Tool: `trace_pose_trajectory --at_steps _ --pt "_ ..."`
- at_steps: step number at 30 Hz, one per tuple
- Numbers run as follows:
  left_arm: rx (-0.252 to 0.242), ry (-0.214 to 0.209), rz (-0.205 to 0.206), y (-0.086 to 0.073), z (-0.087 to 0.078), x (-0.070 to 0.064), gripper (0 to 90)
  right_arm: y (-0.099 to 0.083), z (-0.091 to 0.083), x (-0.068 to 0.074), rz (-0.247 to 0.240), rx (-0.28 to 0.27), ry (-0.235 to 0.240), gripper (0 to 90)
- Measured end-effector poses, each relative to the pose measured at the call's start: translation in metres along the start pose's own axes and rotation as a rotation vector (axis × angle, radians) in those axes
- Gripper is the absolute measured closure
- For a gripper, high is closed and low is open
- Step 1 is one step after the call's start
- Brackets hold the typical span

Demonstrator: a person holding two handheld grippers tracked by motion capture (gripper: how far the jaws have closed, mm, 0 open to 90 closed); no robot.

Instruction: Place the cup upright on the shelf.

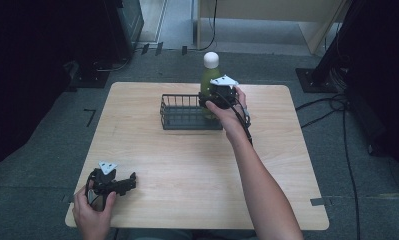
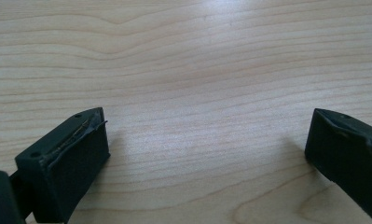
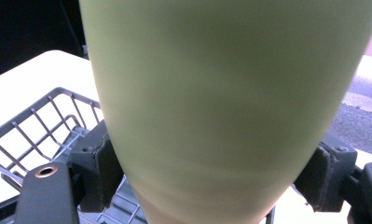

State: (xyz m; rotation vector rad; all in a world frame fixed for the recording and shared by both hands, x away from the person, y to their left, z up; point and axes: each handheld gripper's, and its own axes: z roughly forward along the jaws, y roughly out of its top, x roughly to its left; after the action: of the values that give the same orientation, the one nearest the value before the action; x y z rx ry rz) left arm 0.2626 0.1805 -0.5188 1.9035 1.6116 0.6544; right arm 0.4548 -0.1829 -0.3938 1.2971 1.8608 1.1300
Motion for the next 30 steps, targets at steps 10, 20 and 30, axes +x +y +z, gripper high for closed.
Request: trace_pose_trajectory --at_steps 10,20,30 --pt "0.000 0.000 0.003 0.000 0.000 0.000 0.0 -0.008 0.001 -0.002 -0.017 -0.011 0.013 20.4" --pt "0.000 0.000 0.000 0.000 0.000 0.000 0.0 -0.008 -0.001 -0.007 0.018 0.013 0.011 19.2" --pt "-0.001 0.001 0.000 0.000 0.000 0.000 0.0 -0.006 -0.011 -0.012 0.030 0.008 0.064 14.1"
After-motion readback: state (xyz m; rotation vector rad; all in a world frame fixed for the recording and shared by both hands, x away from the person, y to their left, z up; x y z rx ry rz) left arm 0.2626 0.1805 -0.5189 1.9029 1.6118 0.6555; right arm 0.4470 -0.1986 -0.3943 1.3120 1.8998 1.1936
